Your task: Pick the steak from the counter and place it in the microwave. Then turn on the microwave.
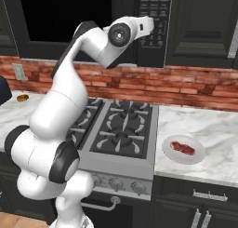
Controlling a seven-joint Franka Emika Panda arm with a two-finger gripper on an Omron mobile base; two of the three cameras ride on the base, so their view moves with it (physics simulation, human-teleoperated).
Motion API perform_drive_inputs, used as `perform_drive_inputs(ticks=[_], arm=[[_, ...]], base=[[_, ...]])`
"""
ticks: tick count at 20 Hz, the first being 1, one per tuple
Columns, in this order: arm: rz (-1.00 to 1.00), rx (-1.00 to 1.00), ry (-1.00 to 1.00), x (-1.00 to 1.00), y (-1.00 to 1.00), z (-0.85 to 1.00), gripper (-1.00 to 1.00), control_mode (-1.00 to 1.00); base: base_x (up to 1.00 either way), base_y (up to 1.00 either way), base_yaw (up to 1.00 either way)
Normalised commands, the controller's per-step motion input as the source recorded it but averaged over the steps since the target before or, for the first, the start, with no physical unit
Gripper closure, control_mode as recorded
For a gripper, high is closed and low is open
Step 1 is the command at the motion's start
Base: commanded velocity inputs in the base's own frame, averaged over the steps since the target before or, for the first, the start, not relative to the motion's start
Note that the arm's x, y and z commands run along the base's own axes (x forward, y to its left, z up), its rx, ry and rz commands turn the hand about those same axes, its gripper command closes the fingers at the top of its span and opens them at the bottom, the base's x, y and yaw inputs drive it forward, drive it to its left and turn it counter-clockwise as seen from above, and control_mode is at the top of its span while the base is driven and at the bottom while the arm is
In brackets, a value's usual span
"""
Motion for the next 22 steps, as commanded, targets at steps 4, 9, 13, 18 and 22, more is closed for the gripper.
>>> perform_drive_inputs(ticks=[4,9,13,18,22], arm=[[0.00,-0.09,0.00,0.47,0.07,0.01,1.00,-1.00],[-0.02,-0.04,0.03,0.45,0.14,0.02,1.00,-1.00],[-0.08,0.00,0.04,0.35,0.15,0.00,1.00,-1.00],[-0.10,0.00,0.03,0.11,0.13,0.02,1.00,-1.00],[-0.10,0.00,0.00,-0.15,0.08,0.04,1.00,-1.00]], base=[[0.00,0.00,0.00],[0.00,0.00,0.00],[0.00,0.00,0.00],[0.00,0.00,0.00],[0.00,0.00,0.00]])
